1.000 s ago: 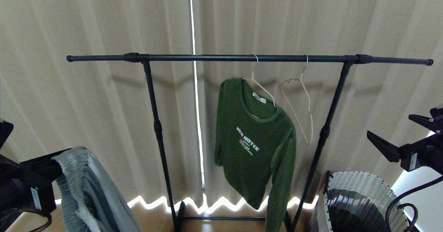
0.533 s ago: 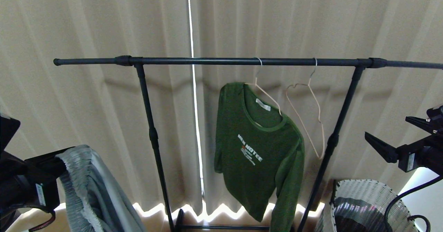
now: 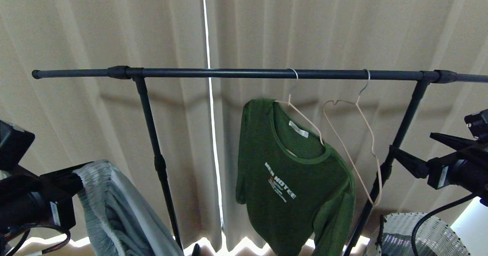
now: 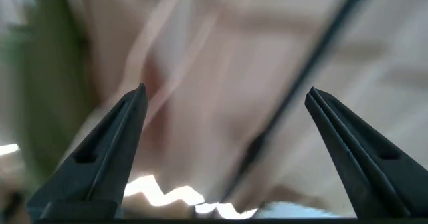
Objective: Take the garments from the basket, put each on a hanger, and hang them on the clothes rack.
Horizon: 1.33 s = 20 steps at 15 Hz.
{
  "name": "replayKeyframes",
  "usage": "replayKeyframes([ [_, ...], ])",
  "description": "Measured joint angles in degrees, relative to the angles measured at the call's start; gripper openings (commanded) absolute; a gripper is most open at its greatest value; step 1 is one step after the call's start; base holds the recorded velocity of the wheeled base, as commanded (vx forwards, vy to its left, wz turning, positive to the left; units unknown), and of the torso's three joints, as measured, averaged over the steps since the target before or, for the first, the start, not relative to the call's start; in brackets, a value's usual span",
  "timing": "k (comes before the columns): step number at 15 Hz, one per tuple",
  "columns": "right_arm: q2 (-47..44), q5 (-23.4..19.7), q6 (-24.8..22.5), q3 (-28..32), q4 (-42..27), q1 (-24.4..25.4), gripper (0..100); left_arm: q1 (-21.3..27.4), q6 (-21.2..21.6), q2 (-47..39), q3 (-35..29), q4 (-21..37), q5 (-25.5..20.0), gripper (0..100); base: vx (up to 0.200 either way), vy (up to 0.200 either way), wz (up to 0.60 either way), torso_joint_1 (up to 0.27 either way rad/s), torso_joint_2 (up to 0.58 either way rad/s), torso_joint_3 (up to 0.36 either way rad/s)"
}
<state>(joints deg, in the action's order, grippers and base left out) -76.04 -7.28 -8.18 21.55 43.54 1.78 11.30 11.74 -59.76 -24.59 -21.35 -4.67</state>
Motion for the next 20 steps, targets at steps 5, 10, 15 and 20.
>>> replayKeyframes([
  [5, 1.88, 0.61, 6.3, 8.55, -17.91, 7.51, 100, -0.01, -1.01, -3.36, 1.33, -3.69, -0.12, 0, 0.0, 0.0, 0.0, 0.0, 0.0, 0.0],
  [10, -1.93, 9.26, 8.62, 17.94, -33.5, 9.33, 100, 0.05, -1.21, -4.44, 1.66, -6.86, -0.09, 0, 0.0, 0.0, 0.0, 0.0, 0.0, 0.0],
  [15, -11.39, 22.22, 19.7, 25.6, -34.11, 16.98, 100, 0.02, -1.27, -4.05, 1.96, -6.88, -0.09, 0, 0.0, 0.0, 0.0, 0.0, 0.0, 0.0],
  [20, -16.92, 26.78, 22.1, 28.37, -34.07, 18.64, 100, 0.07, -1.23, -3.94, 2.22, -6.84, -0.09, 0, 0.0, 0.0, 0.0, 0.0, 0.0, 0.0],
])
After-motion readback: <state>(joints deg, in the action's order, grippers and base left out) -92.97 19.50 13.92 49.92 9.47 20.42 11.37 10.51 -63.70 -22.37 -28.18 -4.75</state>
